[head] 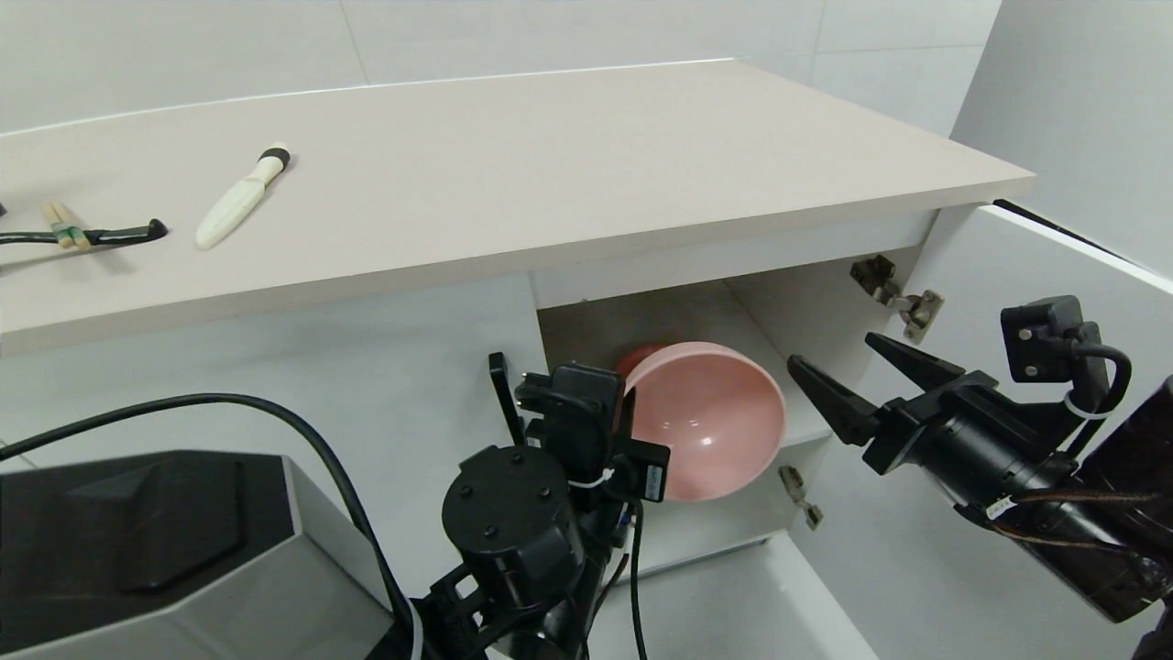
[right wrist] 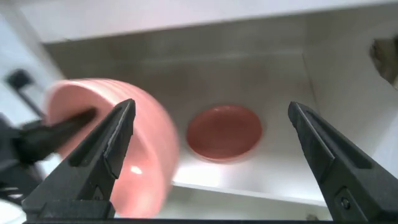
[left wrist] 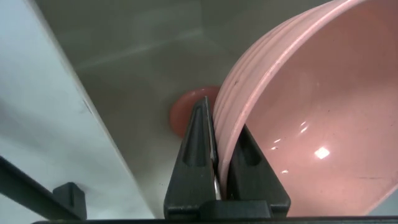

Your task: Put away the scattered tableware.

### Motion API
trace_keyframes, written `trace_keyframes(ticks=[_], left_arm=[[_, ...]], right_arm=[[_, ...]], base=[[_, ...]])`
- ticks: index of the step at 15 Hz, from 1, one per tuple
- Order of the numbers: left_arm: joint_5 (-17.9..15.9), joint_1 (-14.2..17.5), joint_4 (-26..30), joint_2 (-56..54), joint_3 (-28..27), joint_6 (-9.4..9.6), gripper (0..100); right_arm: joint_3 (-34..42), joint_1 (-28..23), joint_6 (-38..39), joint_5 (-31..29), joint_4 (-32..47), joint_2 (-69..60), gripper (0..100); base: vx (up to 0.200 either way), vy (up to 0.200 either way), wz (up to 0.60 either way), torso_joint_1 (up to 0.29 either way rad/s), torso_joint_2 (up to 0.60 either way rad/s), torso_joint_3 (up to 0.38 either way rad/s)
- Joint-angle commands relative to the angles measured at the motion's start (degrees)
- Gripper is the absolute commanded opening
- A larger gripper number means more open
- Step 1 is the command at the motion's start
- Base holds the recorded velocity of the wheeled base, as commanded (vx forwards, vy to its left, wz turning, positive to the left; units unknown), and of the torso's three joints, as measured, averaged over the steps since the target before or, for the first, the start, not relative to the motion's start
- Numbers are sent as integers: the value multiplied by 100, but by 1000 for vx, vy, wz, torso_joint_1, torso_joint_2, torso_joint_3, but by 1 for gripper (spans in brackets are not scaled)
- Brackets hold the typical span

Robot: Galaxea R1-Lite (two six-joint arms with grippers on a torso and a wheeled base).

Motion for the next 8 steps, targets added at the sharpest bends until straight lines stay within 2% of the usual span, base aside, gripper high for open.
trace_keyframes(ticks=[1,5,8], left_arm=[[-2,-5,-6,-21,-2,-30,0],[-11,-5,-6,-65,-503,-47,0],[-11,-84,-6,-30,-582,-38,0]], right_arm=[[50,52,4,-4,-6,-90,100],[164,43,4,5,-6,-28,100],[146,43,4,-4,-6,182,100]], base=[[0,0,0,0,0,0],[0,0,0,0,0,0],[0,0,0,0,0,0]])
